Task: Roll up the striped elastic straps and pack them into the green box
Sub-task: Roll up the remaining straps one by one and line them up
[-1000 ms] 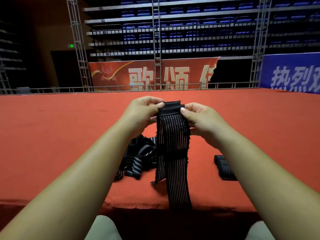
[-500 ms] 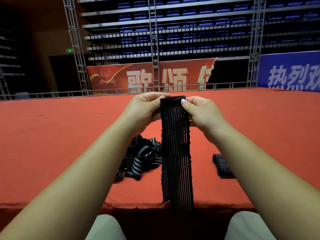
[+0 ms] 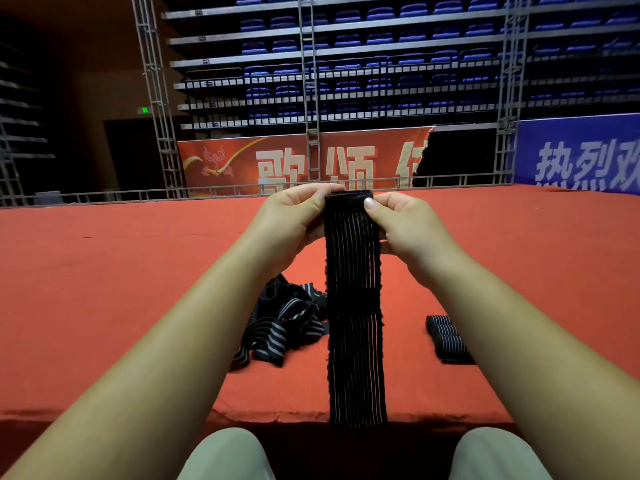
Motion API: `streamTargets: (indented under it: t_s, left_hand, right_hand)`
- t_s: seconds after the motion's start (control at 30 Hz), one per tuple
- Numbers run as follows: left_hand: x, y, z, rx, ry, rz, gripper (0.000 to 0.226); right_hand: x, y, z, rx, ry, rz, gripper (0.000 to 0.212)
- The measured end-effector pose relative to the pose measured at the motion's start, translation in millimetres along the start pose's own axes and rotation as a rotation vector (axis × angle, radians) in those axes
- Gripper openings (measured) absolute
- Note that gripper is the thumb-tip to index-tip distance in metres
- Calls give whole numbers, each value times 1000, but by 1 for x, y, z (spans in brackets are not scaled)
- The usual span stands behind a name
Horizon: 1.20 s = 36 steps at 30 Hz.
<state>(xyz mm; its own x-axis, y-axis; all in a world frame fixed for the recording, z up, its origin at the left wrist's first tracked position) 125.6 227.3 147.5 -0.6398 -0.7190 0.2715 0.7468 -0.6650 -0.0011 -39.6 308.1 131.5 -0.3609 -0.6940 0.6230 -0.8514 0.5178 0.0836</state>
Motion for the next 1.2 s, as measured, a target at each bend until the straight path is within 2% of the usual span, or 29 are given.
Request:
streamTargets:
  t_s: [0.47, 0.57, 0.73, 0.9, 1.1, 1.2]
  left_hand:
    - [-7, -2, -3, -3, 1, -19, 34]
    - [-9, -5, -2, 38, -46, -31, 32]
    - [-5, 1, -2, 68, -122, 60, 27]
    - [0, 6, -11, -38, -57, 113, 23]
    - [13, 8, -51, -74, 48, 186, 21]
    - [22, 11, -82, -116, 76, 236, 20]
  right_hand:
    - [-2, -2, 4, -51, -1, 22, 20]
    - [-3, -2, 4, -51, -6, 35, 20]
    - [-6, -3, 1, -59, 17, 46, 18]
    - [-14, 4, 2, -171, 79, 86, 28]
    - [-27, -7, 33, -19, 24, -32, 37]
    - [-32, -10, 58, 3, 4, -30, 28]
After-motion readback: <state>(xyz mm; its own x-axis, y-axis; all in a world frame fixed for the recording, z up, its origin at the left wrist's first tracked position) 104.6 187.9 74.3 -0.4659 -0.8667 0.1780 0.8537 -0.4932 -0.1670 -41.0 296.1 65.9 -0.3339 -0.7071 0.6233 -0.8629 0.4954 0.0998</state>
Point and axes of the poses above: each hand's wrist, its own x-axis towards the middle knuckle, its own y-axis out of the back of the hand, z = x × y, the point moved 7 cm from there along x, towards the middle knuckle, and after that the axes turned 11 degrees about y, right-handed, at the moved point
